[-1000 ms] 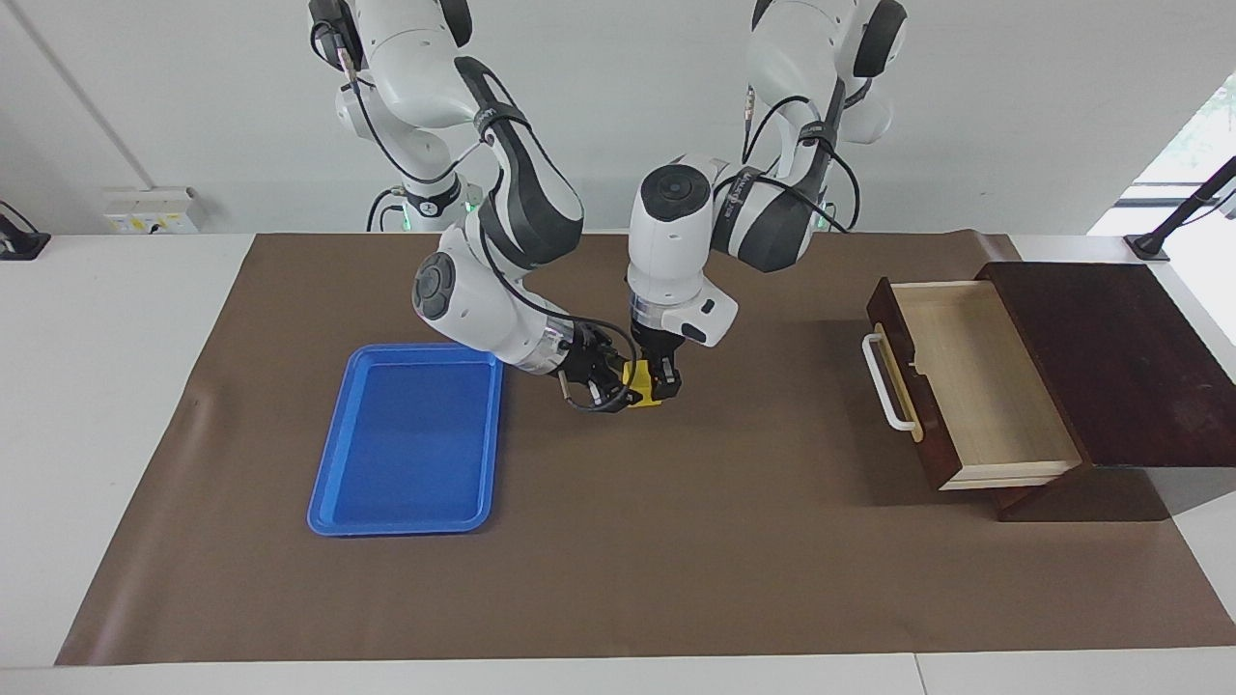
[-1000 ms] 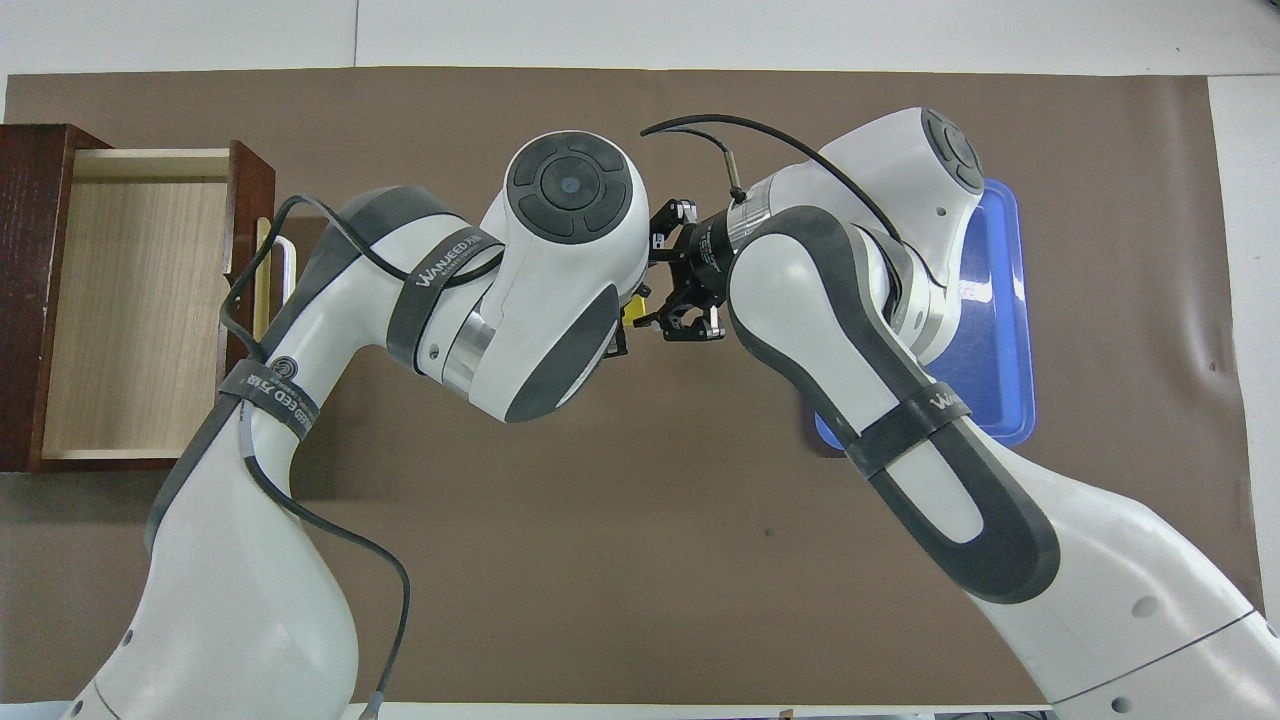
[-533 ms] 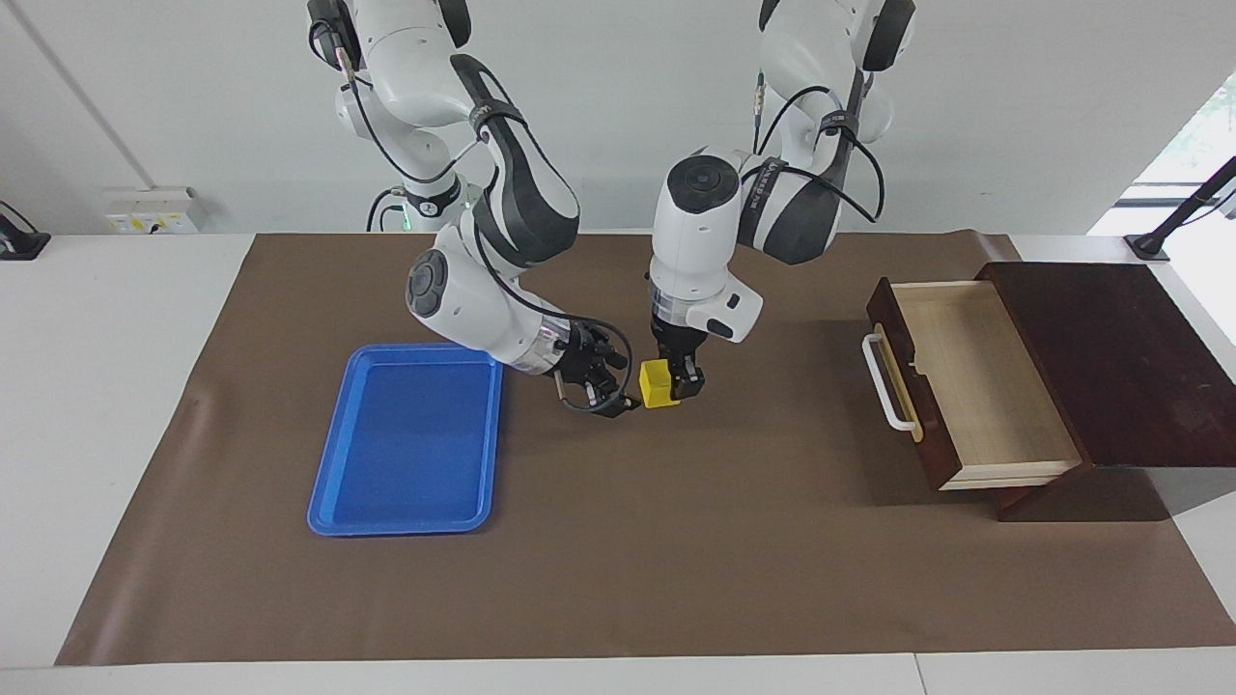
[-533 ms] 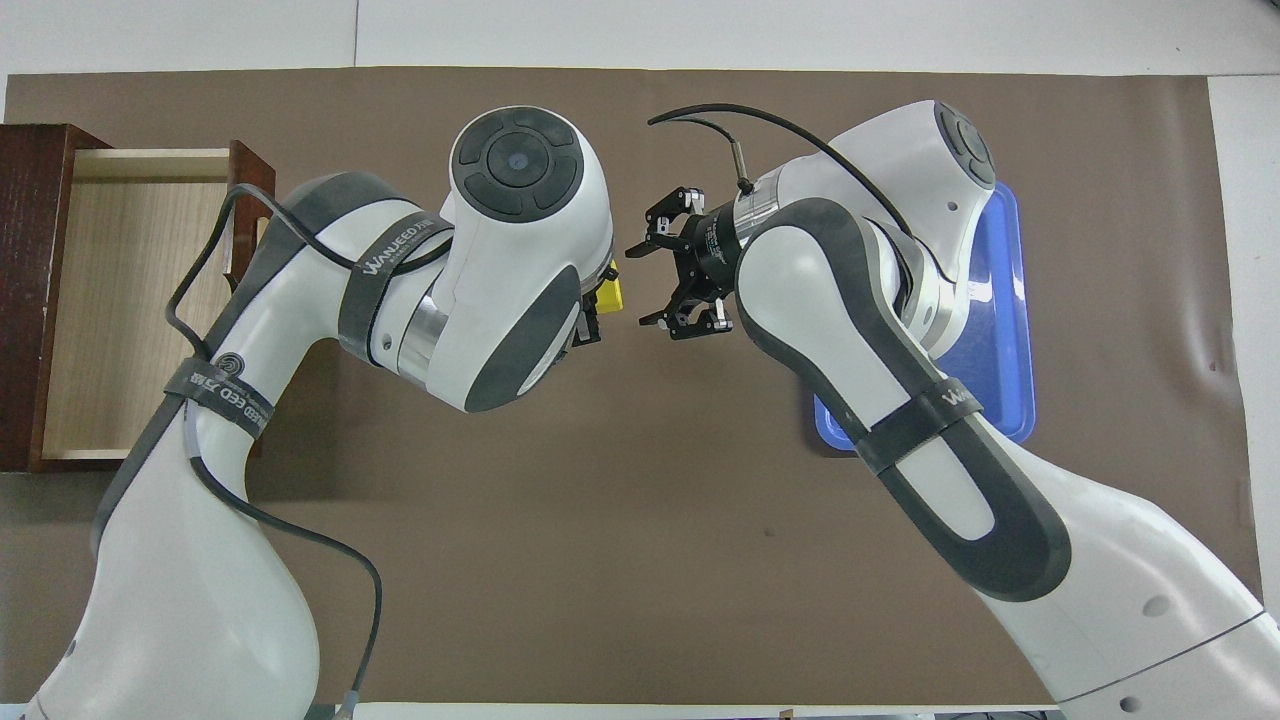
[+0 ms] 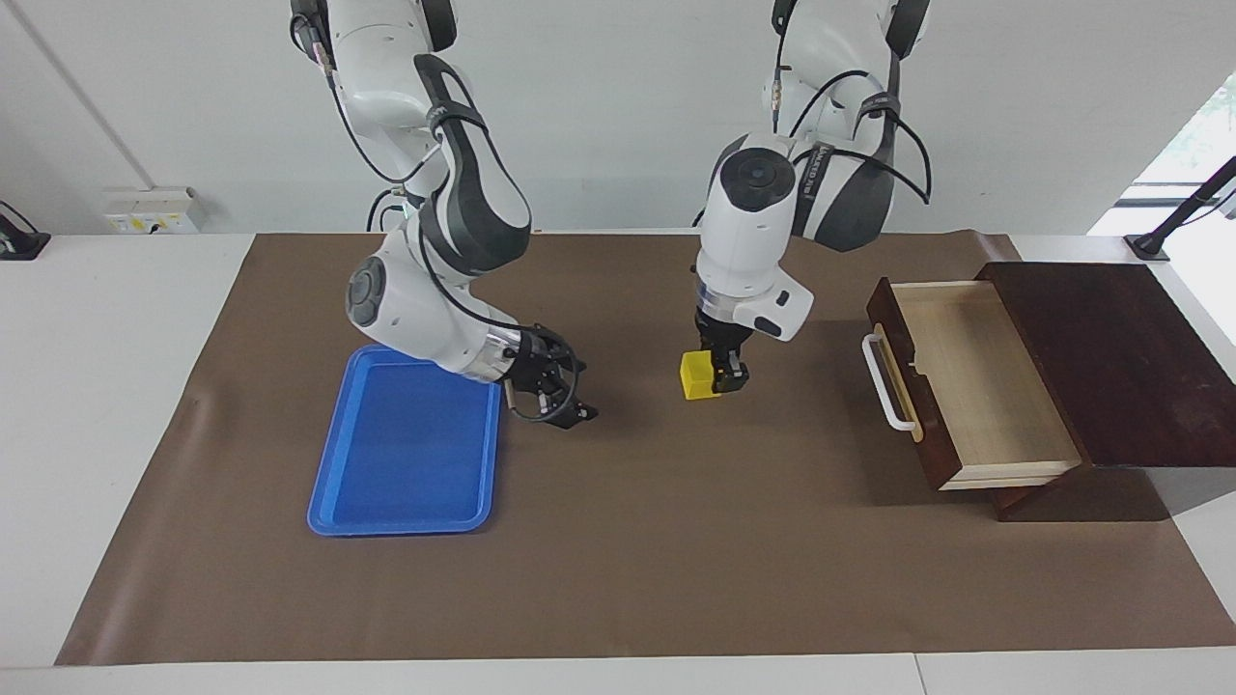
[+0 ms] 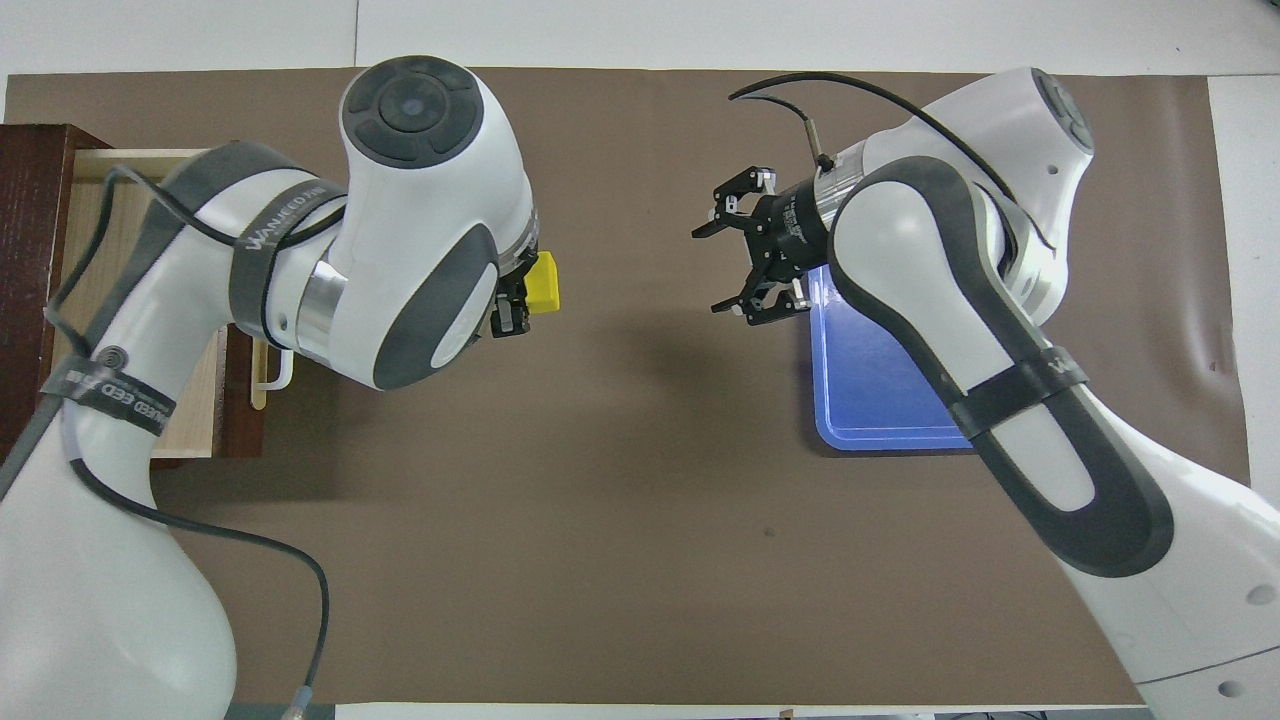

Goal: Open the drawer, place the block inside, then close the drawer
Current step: 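Lower the yellow block into the drawer and open the left gripper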

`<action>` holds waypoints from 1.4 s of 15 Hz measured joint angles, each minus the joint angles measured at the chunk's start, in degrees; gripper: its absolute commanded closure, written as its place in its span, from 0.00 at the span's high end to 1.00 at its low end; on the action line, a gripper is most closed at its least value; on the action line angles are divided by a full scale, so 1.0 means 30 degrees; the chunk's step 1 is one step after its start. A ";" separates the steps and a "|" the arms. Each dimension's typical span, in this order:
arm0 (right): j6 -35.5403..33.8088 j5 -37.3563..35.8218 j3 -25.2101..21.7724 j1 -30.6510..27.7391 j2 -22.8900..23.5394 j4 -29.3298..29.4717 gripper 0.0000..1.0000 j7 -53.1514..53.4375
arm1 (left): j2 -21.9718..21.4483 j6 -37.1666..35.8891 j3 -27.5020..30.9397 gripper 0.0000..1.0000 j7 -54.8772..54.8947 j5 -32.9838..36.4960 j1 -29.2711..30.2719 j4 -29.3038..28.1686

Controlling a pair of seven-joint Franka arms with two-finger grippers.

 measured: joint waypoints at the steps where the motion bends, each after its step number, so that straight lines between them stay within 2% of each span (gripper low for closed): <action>1: -0.0631 -0.1096 -0.0019 -0.0472 -0.0425 0.0019 1.00 -0.0692 | -0.0292 -0.0566 0.0043 0.00 0.0785 0.0021 0.0480 0.0041; 6: -0.3937 -0.7359 -0.0061 -0.1382 -0.3365 0.0064 1.00 -0.5177 | -0.2033 -0.2006 0.0186 0.00 0.5109 0.0056 0.4549 0.0289; 9: -0.5541 -0.9745 -0.0085 -0.2219 -0.4936 0.0045 1.00 -0.9338 | -0.2771 -0.2587 0.0233 0.00 0.8657 0.0046 0.7166 0.0201; 12: -0.6612 -1.1554 -0.0098 -0.3164 -0.6280 0.0032 1.00 -1.3542 | -0.2878 -0.2340 0.0241 0.00 1.1452 0.0046 0.9019 -0.0404; 14: -0.7089 -1.2447 -0.0100 -0.3673 -0.6992 0.0008 1.00 -1.6232 | -0.3154 -0.1132 0.0267 0.00 1.2485 0.0051 0.9819 -0.1781; 18: -0.7509 -1.3396 -0.0100 -0.4076 -0.7615 -0.0135 1.00 -2.1275 | -0.4407 0.2448 0.0277 0.00 1.2676 0.0072 1.0476 -0.6488; 21: -0.7491 -1.3529 0.0082 -0.4021 -0.7888 -0.0885 1.00 -2.2760 | -0.5232 0.3981 0.0256 0.00 1.2729 0.0073 1.0708 -0.9023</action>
